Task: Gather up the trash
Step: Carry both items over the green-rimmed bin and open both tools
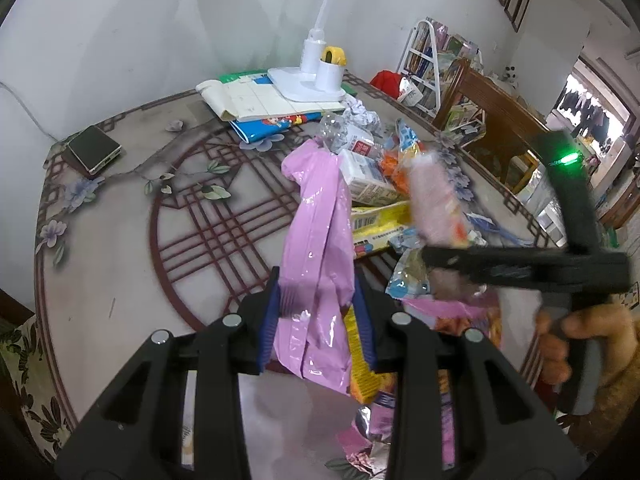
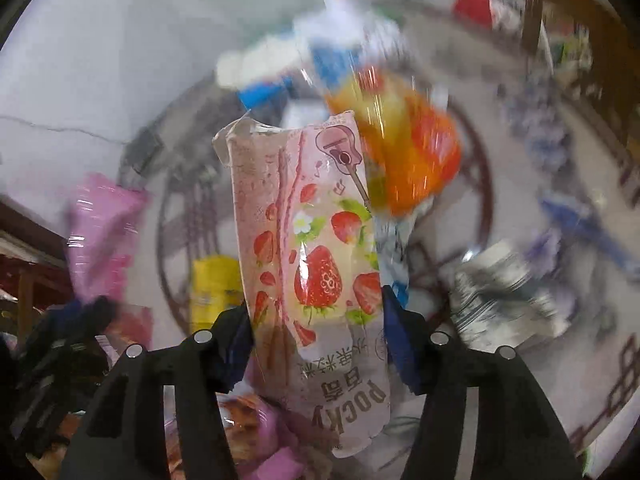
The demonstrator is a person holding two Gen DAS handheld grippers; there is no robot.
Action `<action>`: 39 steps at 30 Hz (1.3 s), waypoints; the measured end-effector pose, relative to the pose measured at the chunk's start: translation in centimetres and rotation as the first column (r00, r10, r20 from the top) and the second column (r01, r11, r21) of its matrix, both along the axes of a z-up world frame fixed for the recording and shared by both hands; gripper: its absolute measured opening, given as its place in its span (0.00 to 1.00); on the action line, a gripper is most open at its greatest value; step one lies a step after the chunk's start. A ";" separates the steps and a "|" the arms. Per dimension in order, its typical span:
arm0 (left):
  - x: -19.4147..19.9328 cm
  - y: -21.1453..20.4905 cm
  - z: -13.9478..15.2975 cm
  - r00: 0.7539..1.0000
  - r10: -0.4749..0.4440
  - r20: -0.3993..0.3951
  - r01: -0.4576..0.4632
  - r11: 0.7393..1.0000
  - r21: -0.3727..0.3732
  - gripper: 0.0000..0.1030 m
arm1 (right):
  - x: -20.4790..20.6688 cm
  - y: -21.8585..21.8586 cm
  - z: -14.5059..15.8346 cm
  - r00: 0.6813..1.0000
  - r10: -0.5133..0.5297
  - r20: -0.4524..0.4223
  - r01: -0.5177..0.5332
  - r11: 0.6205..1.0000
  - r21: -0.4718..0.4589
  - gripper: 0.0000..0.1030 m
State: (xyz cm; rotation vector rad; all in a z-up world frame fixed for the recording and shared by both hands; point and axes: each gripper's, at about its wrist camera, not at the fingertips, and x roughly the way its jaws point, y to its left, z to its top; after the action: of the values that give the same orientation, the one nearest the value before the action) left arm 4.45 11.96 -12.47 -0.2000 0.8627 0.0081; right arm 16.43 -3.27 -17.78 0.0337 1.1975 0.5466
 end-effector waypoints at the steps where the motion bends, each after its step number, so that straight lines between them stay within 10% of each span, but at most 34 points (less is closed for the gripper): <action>1: 0.0 0.0 0.2 1.000 -0.001 0.005 0.001 1.000 0.000 0.32 | -0.3 -0.4 1.4 0.999 -0.008 0.038 0.008 1.000 0.024 0.55; 8: -1.1 -2.3 2.8 0.997 -0.051 0.065 0.051 0.999 0.005 0.32 | -2.7 -4.3 8.4 0.981 -0.102 0.164 0.079 0.987 0.141 0.55; 17: -2.8 -9.7 4.9 0.968 -0.229 0.104 0.231 0.973 -0.008 0.32 | -10.5 -14.3 10.2 0.942 -0.269 0.202 0.246 0.960 0.134 0.57; 27: -5.2 -23.0 2.1 0.849 -0.527 0.039 0.529 0.847 -0.059 0.32 | -19.4 -29.9 4.7 0.819 -0.571 0.060 0.573 0.819 -0.026 0.57; 39: -9.3 -36.6 -4.0 0.723 -0.679 -0.132 0.670 0.734 -0.106 0.32 | -24.6 -38.2 2.2 0.729 -0.683 -0.048 0.680 0.730 -0.069 0.56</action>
State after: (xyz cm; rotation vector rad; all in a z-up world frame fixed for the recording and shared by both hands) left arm -4.80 -24.68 -16.45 0.0845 1.0617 -0.7018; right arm -8.13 -41.52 -15.58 0.4462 1.1653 -0.1443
